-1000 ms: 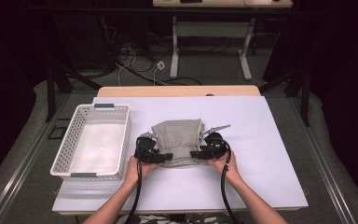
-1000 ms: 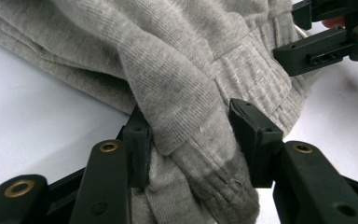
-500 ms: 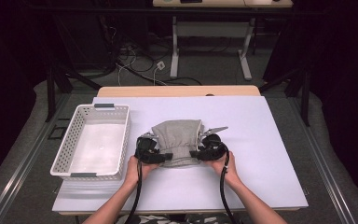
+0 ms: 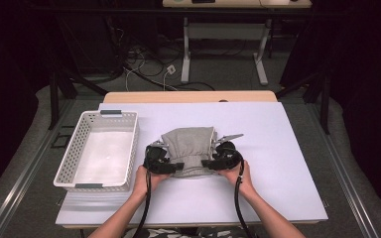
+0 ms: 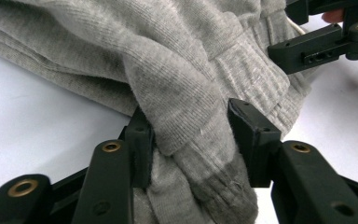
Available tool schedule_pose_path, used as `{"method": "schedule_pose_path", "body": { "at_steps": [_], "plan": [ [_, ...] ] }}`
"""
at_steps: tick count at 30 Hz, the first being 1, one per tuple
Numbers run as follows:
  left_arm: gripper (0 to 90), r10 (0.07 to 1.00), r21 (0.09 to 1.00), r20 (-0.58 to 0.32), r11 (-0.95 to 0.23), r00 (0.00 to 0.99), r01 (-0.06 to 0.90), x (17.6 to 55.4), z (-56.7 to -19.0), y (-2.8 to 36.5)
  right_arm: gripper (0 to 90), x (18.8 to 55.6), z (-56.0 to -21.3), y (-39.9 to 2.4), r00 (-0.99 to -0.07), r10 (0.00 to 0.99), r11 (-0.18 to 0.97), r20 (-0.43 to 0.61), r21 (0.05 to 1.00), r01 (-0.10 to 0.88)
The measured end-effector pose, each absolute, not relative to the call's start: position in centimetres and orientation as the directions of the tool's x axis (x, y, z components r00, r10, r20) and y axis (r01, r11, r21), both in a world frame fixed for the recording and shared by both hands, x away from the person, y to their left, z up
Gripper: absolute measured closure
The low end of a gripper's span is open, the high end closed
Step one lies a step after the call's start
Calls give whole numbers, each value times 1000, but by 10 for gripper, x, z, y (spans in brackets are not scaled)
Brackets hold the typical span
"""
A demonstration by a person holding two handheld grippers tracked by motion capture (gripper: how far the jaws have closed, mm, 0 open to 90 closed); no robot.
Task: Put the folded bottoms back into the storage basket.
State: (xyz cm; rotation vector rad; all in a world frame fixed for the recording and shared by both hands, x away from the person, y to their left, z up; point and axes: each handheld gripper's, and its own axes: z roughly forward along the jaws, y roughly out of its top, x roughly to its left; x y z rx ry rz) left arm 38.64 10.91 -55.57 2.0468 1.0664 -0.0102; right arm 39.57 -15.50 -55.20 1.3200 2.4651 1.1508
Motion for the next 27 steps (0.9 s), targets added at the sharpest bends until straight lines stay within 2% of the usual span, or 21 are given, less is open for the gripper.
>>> {"method": "schedule_pose_path", "body": {
  "at_steps": [3,6,11,27],
  "plan": [
    [536,678,655,-354,-312,645,688,387,-556,110,471,396,-553,-155,-616,751,330,238,672,663],
    [538,680,663,-324,-332,657,671,385,-555,107,548,394,-551,-153,-628,746,347,223,674,652],
    [575,680,668,-313,-339,663,662,384,-554,106,615,391,-549,-149,-643,742,372,188,683,629],
    [609,679,705,-270,-343,682,621,381,-551,105,718,384,-545,-143,-669,739,421,79,721,550]
  ]
}}
